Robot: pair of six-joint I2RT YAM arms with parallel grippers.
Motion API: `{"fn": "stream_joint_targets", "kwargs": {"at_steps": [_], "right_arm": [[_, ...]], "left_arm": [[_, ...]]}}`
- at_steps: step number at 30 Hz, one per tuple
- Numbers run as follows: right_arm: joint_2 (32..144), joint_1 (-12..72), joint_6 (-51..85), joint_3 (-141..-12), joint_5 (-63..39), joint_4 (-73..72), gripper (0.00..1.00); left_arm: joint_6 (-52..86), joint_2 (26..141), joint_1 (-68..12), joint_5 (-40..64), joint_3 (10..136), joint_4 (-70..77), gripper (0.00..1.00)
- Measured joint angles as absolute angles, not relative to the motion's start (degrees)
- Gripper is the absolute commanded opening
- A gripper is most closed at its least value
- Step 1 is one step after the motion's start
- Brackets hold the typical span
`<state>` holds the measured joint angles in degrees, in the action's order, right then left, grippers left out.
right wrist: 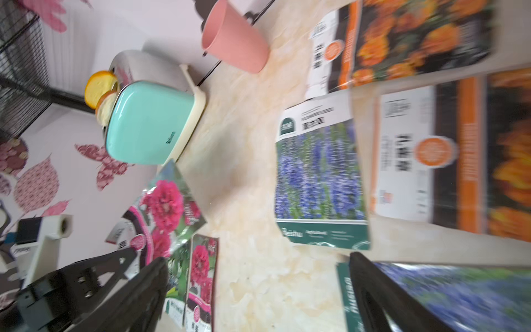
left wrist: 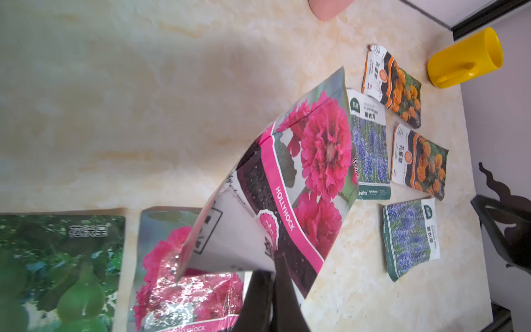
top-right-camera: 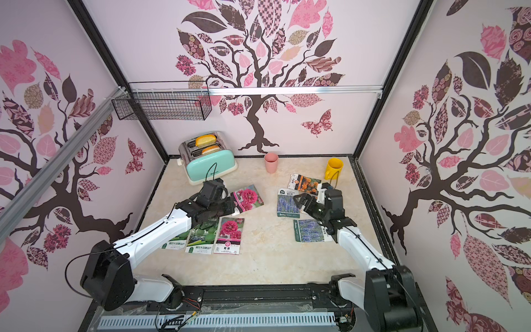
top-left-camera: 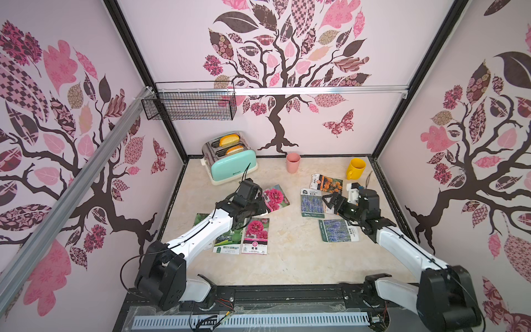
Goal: Arrange the seed packets in a row
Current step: Move the seed packet to the center of the board.
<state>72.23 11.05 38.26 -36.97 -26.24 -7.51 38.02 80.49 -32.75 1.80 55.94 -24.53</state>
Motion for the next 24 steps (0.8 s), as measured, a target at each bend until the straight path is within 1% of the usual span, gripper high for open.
{"fn": "stream_joint_targets", "kwargs": {"at_steps": [3, 7, 10, 13, 17, 21, 24], "right_arm": [[82.32, 15.29, 38.15, -41.17, -28.84, -10.59, 1.00], [91.83, 16.21, 38.11, -42.19, -29.85, -12.75, 1.00], [95.90, 16.01, 37.56, -42.17, -29.10, -12.47, 1.00], [95.92, 14.87, 37.45, -41.95, -27.70, -13.08, 1.00], [91.42, 8.93, 37.82, -37.87, -24.32, -12.91, 1.00], [78.74, 1.04, 38.13, -31.31, -16.56, -8.97, 0.99], [69.32, 0.86, 37.82, -30.41, -15.51, -7.55, 1.00]], "left_arm": [[39.70, 80.90, -34.26, 2.24, 54.83, -23.31, 0.00], [40.99, 80.90, -34.61, 2.22, 54.13, -22.35, 0.00], [41.50, 80.90, -34.61, 2.22, 53.89, -22.00, 0.00], [42.09, 80.90, -34.70, 2.24, 53.76, -21.85, 0.00], [43.51, 81.28, -35.27, 2.66, 53.76, -20.53, 0.00], [46.78, 82.83, -36.36, 3.55, 53.25, -17.06, 0.00], [50.61, 84.44, -37.19, 4.32, 51.96, -13.41, 0.00]]}}
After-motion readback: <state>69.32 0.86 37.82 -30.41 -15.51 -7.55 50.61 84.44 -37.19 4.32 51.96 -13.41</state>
